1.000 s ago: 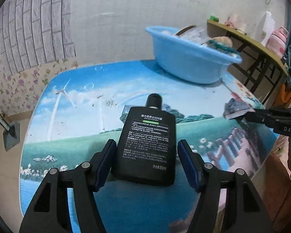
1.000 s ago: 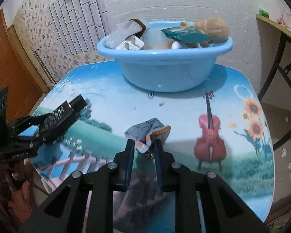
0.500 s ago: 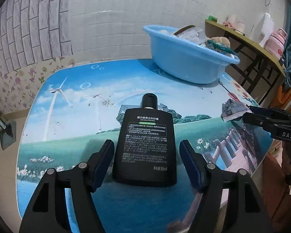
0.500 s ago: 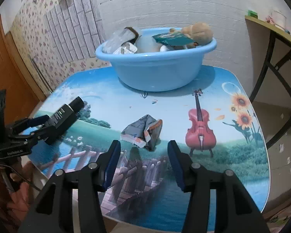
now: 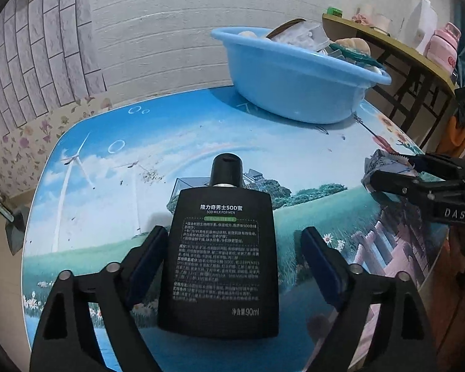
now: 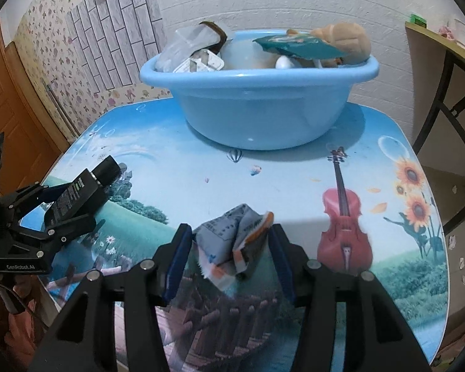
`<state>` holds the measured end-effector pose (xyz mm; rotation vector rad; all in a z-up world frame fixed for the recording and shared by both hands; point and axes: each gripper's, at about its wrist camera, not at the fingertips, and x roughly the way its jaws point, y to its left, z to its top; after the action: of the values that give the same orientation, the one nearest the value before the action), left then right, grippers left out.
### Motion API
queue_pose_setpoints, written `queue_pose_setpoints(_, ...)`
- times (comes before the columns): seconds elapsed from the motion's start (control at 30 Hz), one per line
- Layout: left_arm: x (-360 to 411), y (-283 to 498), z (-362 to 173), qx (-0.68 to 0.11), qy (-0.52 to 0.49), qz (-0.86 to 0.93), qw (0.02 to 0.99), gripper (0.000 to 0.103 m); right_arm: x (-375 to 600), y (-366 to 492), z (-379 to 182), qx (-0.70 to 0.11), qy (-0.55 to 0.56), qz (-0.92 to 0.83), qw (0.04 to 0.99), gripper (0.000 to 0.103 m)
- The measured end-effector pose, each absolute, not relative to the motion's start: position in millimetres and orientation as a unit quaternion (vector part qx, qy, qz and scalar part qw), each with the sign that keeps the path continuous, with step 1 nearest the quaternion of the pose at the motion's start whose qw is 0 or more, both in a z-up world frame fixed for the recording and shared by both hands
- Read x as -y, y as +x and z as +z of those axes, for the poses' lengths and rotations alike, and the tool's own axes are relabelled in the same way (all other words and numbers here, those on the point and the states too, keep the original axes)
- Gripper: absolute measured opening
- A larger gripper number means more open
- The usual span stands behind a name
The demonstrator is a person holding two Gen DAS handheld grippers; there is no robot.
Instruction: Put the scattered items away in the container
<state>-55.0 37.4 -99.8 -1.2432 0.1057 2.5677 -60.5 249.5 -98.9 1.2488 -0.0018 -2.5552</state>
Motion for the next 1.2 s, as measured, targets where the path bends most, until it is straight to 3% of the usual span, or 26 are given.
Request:
queue_pose_setpoints(0.2,-41,-58,-101,-0.046,-0.434,0.887,0.153,0.096,-237,-55,-103,-0.049,0.413,-0.899,0.138,0.075)
queue_pose_setpoints(0.37,-48,-59,-103,-0.062,-0.438,0.884,0.153,0.102,-240,-57,-104,-0.037,0.408,-0.903,0.129,0.076)
queue_pose_setpoints(0.6,-49,-58,-103,-0.062,-0.439,0.883,0.153,0.102,-235,-54,-105,-0.051,0.404,-0.903,0.133,0.076)
queue_pose_setpoints(0.67,-49,-55,-101,-0.065,-0.431,0.887,0.156,0.093,-235,-54,-105,-0.053,0.402,-0.904,0.136,0.076)
queue_pose_setpoints(0.73,-45,-51,-99,-0.06,-0.415,0.895,0.151,0.072,-234,-54,-105,-0.053,0.402,-0.904,0.133,0.075)
queue_pose_setpoints(0.8,-42,-51,-98,-0.056,-0.409,0.899,0.147,0.062,-233,-54,-105,-0.054,0.403,-0.905,0.13,0.075)
queue_pose_setpoints(0.93,-42,-51,-97,-0.058,-0.408,0.899,0.149,0.062,-233,-50,-105,-0.054,0.394,-0.908,0.133,0.055)
queue_pose_setpoints(1.03,-42,-49,-97,-0.053,-0.408,0.9,0.146,0.062,-234,-47,-105,-0.051,0.388,-0.91,0.134,0.046)
queue_pose_setpoints(1.2,-38,-45,-94,-0.008,-0.416,0.894,0.165,0.062,-238,-43,-103,-0.039,0.386,-0.91,0.144,0.041)
